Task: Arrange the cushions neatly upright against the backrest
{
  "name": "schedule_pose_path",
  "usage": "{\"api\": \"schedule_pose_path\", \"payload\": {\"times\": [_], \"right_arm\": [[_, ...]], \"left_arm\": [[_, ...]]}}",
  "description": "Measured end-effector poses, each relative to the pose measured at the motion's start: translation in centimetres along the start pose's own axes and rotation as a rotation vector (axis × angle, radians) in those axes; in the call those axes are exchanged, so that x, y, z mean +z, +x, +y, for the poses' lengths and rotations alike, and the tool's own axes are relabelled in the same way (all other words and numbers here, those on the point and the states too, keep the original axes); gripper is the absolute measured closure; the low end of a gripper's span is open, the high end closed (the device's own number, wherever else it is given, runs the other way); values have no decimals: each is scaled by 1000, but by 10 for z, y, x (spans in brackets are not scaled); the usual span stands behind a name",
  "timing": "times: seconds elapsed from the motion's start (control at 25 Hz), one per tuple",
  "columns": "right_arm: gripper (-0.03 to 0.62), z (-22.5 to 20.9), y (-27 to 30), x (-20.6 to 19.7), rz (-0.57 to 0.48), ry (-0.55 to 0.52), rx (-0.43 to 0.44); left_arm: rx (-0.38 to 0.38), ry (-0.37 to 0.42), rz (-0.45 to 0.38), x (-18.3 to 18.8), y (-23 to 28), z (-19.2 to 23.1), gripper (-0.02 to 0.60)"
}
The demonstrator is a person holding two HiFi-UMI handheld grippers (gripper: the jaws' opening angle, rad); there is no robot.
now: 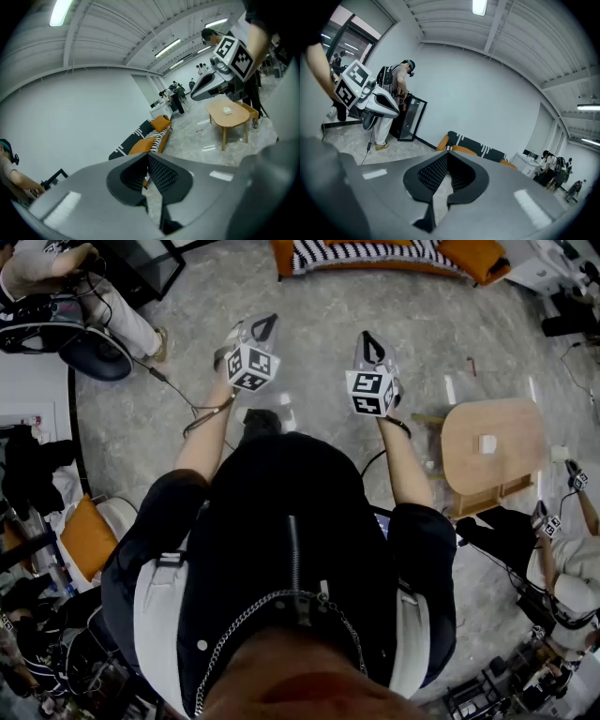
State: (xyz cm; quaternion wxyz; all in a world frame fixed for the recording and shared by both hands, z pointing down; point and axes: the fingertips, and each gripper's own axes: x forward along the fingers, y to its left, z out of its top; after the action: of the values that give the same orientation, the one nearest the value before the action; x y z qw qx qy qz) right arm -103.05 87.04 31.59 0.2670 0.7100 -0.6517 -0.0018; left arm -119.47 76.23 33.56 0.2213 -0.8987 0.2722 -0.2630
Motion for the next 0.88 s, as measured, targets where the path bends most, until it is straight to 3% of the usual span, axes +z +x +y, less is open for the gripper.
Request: {"api": "schedule_pose_path", "payload": {"times": [0.28, 0.48, 0.88], "right_arm": [[594, -1, 3, 1, 0, 24, 3], [591, -5, 4, 6, -36, 108, 26], [591, -5, 22, 7, 2, 109, 32]], "left_arm": [[-16, -20, 12, 0, 7, -7, 571], [-17, -25, 21, 0, 12, -7, 571], [-52, -73, 11, 7, 37, -8, 571]]}}
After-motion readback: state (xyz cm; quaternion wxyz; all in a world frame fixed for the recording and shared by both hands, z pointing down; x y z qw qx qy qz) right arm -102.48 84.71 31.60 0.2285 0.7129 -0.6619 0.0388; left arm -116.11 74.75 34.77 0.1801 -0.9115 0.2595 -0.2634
